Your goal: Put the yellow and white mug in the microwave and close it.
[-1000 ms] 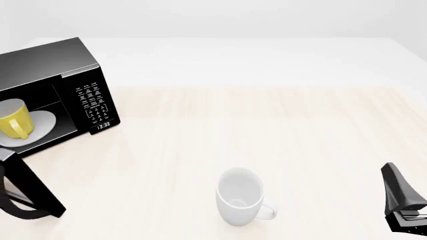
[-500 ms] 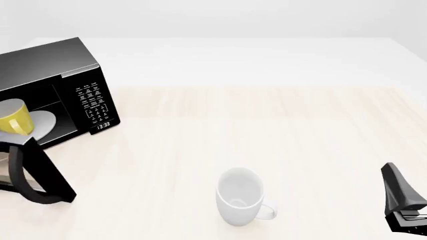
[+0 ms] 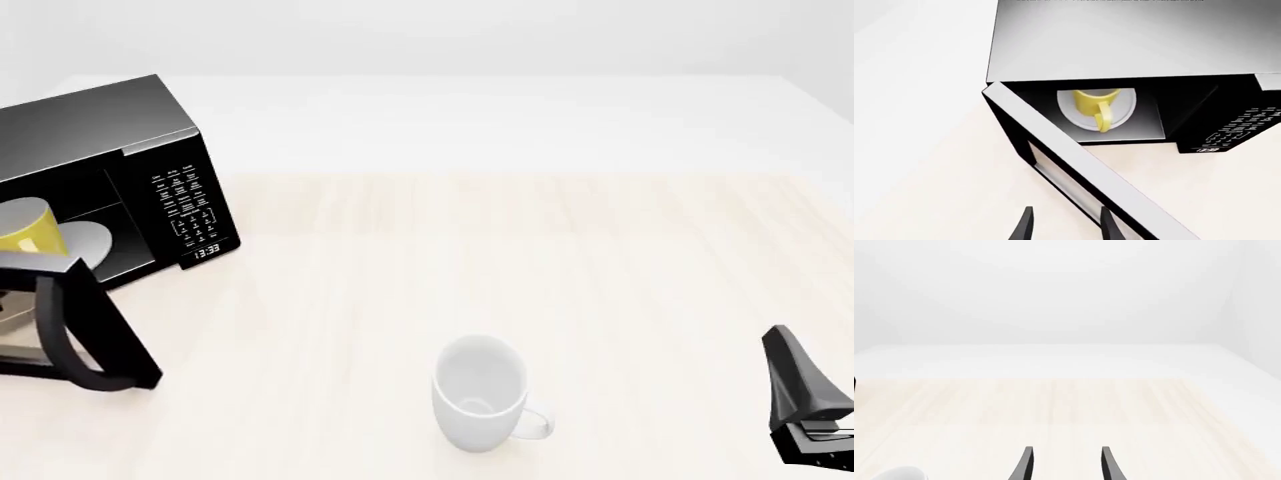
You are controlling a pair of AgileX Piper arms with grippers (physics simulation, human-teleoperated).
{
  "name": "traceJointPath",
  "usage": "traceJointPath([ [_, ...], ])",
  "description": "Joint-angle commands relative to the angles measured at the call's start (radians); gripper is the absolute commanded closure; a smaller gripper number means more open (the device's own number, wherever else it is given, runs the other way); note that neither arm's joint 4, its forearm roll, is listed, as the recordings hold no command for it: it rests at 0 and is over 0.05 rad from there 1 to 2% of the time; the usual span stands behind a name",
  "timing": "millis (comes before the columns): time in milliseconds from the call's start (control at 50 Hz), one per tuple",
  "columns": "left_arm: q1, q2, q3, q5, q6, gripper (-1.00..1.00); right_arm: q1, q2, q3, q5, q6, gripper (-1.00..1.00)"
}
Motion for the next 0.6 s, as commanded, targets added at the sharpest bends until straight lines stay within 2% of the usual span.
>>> traceJointPath([
  [20, -0.041, -0.001, -0.001, -0.013, 0.001, -1.0, 0.0, 0.0, 0.0, 0.0, 0.0, -1.0],
  [600, -0.142, 0.061, -0.021, -0.052, -0.016, -1.0, 0.0, 0.0, 0.0, 0.0, 0.0, -1.0],
])
